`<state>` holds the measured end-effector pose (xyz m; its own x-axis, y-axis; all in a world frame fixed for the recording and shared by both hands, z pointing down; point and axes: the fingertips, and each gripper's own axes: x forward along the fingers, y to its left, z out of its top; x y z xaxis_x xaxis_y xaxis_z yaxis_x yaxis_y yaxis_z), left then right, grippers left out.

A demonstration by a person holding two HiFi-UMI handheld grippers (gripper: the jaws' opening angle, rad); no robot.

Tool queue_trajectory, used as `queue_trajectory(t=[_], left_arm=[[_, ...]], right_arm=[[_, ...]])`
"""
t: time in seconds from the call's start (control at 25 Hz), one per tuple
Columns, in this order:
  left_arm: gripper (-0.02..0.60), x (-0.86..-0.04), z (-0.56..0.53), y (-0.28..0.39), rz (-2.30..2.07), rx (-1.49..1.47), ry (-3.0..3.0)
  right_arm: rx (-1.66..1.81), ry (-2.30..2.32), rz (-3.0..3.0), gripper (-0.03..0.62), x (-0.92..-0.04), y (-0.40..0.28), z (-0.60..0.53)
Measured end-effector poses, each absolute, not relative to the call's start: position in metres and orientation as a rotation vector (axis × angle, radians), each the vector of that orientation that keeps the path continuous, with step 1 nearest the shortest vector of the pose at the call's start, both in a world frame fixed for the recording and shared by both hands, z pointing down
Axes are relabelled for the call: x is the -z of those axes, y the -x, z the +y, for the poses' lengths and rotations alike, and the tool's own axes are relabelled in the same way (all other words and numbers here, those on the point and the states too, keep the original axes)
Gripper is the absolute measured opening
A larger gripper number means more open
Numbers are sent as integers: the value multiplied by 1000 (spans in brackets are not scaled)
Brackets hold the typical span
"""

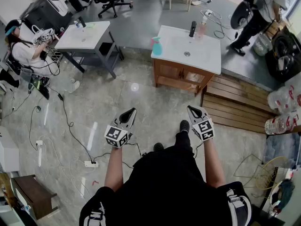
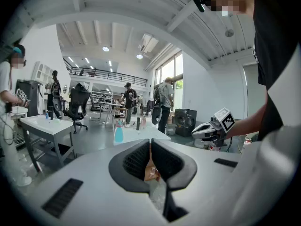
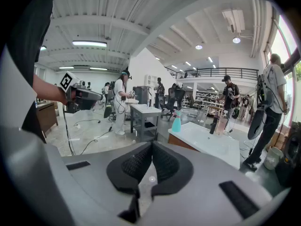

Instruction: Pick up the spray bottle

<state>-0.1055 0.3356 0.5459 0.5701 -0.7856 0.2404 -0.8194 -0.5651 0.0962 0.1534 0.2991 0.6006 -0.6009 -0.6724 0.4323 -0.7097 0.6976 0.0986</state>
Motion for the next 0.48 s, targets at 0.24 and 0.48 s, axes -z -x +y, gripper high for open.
queue_trajectory(t=[0.24, 0.48], left_arm=[[31, -543, 339, 106, -1426, -197, -2570], [31, -541, 344, 105, -1422, -208, -2588]], right_arm=[[-101, -1067, -2473, 15, -598, -157, 306], [-112, -1096, -2462, 15, -601, -166, 320]])
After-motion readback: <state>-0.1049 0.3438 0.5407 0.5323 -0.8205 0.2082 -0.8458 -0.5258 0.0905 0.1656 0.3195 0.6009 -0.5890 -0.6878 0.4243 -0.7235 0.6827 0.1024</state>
